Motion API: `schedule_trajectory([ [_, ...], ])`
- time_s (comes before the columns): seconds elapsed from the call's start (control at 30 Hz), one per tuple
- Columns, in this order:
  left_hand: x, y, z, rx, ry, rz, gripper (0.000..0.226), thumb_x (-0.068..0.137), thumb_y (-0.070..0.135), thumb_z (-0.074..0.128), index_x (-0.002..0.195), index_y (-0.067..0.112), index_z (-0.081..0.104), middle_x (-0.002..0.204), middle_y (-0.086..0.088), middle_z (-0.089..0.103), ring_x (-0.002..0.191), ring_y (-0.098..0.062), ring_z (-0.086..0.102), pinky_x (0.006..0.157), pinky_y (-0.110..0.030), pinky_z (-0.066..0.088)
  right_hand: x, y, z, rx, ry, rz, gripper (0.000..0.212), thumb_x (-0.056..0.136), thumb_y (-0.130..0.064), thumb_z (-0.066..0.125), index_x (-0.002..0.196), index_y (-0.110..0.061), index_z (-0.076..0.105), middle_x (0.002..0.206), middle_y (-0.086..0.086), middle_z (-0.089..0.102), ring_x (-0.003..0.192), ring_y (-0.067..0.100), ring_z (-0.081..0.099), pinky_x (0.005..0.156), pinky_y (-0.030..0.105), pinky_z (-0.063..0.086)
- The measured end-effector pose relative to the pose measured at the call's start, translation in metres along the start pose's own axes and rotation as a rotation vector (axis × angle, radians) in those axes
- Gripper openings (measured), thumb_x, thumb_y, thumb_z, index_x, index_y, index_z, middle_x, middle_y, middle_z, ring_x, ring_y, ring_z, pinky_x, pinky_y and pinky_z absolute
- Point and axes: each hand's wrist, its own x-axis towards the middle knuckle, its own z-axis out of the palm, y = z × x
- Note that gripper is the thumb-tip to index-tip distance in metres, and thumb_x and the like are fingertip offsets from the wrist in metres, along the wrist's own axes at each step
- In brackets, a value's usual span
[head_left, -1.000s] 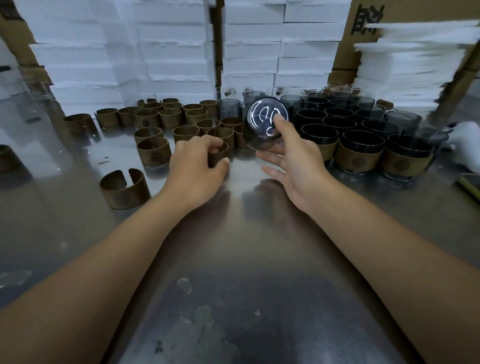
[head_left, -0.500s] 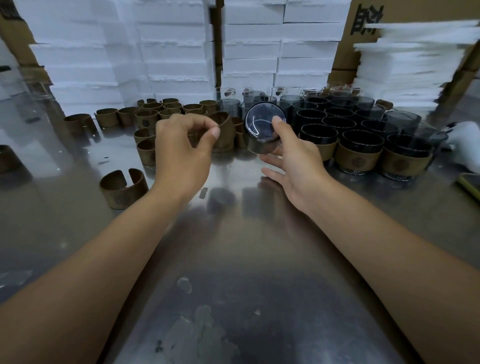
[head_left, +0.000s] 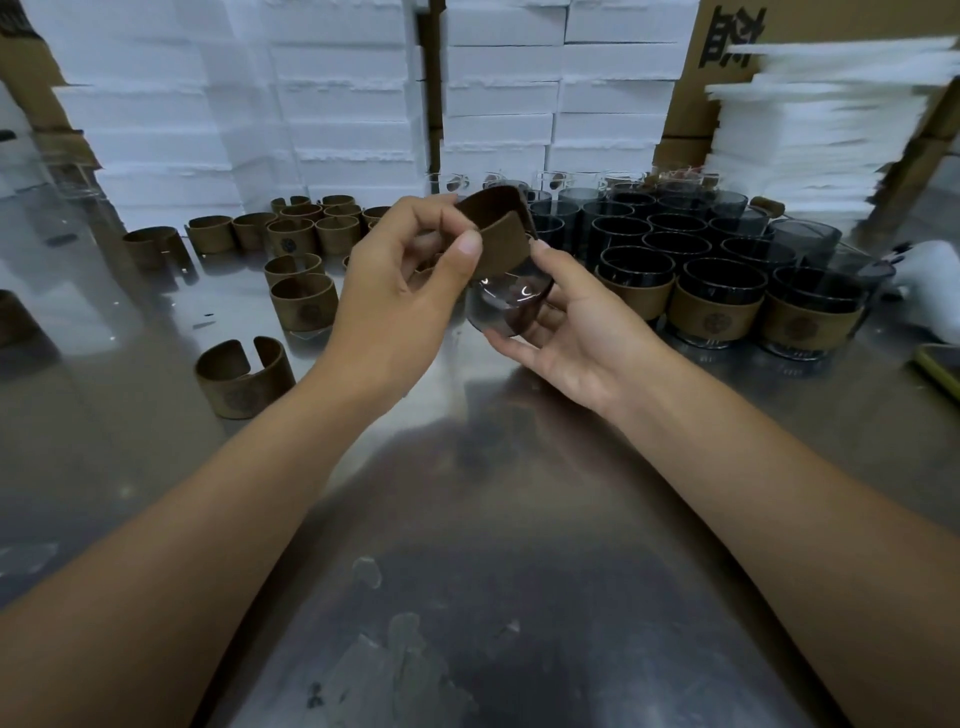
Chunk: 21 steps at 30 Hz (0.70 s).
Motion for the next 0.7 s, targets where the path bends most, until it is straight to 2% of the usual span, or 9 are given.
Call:
schedule_trajectory([
  [0.07,-0.0011,0.0008,0.0007,-0.017,-0.007,-0.011,0.016,0.092,0.006,0.058,0.092,0.021,0.056,0.126,-0.002,0.054,0.094,0.002,0.062,0.081,-0.014,0.047,-0.0008,0.0002,0.0001,-0.006,-0.026,0.004,0.011,0.089,-0.024,0.065,0.088,-0.014,0.065,0.068,0.002,0.071,0.081,0.018,0.066,0.067,0.036,0.060],
  [0.13,-0.0015,0.0009,0.0011,-0.052,-0.003,-0.022,0.016,0.091,0.007,0.060,0.098,0.020,0.056,0.134,-0.007,0.051,0.108,-0.008,0.062,0.092,-0.023,0.050,-0.0018,0.0014,0.0013,-0.021,-0.041,0.001,0.009,0.089,-0.023,0.064,0.087,-0.015,0.066,0.070,0.002,0.071,0.085,0.019,0.066,0.072,0.037,0.060],
  [0.23,-0.0009,0.0018,0.0006,-0.076,0.010,-0.007,0.020,0.089,0.006,0.063,0.103,0.018,0.055,0.130,-0.010,0.054,0.110,-0.012,0.062,0.094,-0.026,0.050,-0.0031,0.0030,0.0029,-0.026,-0.056,-0.001,0.008,0.089,-0.024,0.065,0.087,-0.016,0.068,0.079,0.004,0.073,0.095,0.021,0.065,0.077,0.039,0.059],
  [0.3,-0.0010,0.0030,-0.0001,-0.073,0.007,0.021,0.024,0.088,0.006,0.064,0.106,0.019,0.054,0.121,-0.006,0.059,0.106,-0.011,0.064,0.089,-0.023,0.051,-0.0035,0.0028,0.0028,-0.017,-0.054,0.006,0.009,0.089,-0.029,0.064,0.092,-0.020,0.067,0.096,0.008,0.072,0.103,0.024,0.064,0.073,0.039,0.060],
  [0.37,-0.0018,0.0041,-0.0001,-0.051,-0.007,0.055,0.031,0.087,0.006,0.065,0.111,0.020,0.051,0.113,0.001,0.061,0.105,-0.009,0.064,0.087,-0.021,0.050,-0.0038,0.0020,0.0027,0.010,-0.038,0.011,0.015,0.089,-0.035,0.063,0.097,-0.022,0.065,0.104,0.011,0.070,0.104,0.026,0.064,0.069,0.038,0.060],
  [0.47,-0.0031,0.0039,0.0012,-0.009,-0.038,0.072,0.044,0.084,0.001,0.067,0.119,0.018,0.045,0.119,-0.001,0.056,0.115,-0.012,0.059,0.096,-0.024,0.047,-0.0037,0.0000,0.0025,0.051,-0.026,0.011,0.019,0.088,-0.037,0.063,0.092,-0.020,0.068,0.092,0.009,0.073,0.094,0.024,0.068,0.067,0.038,0.060],
  [0.57,-0.0036,0.0038,0.0022,0.025,-0.062,0.078,0.049,0.083,-0.001,0.067,0.123,0.014,0.043,0.122,-0.001,0.054,0.121,-0.011,0.054,0.103,-0.025,0.043,-0.0040,-0.0018,0.0029,0.050,-0.049,0.010,0.028,0.088,-0.045,0.061,0.089,-0.018,0.070,0.079,0.004,0.075,0.082,0.018,0.073,0.074,0.038,0.059],
  [0.63,-0.0041,0.0041,0.0027,0.038,-0.083,0.090,0.050,0.083,-0.001,0.067,0.123,0.014,0.042,0.121,0.001,0.054,0.122,-0.010,0.052,0.105,-0.026,0.041,-0.0038,-0.0027,0.0025,0.035,-0.068,0.010,0.040,0.085,-0.055,0.059,0.083,-0.018,0.074,0.081,0.004,0.075,0.091,0.020,0.071,0.082,0.040,0.057],
  [0.7,-0.0044,0.0036,0.0027,0.053,-0.105,0.099,0.052,0.083,0.001,0.066,0.126,0.015,0.042,0.123,0.003,0.053,0.124,-0.009,0.050,0.106,-0.026,0.039,-0.0043,-0.0037,0.0033,0.022,-0.091,0.017,0.049,0.081,-0.063,0.058,0.071,-0.019,0.076,0.083,0.005,0.074,0.095,0.022,0.071,0.082,0.039,0.057],
])
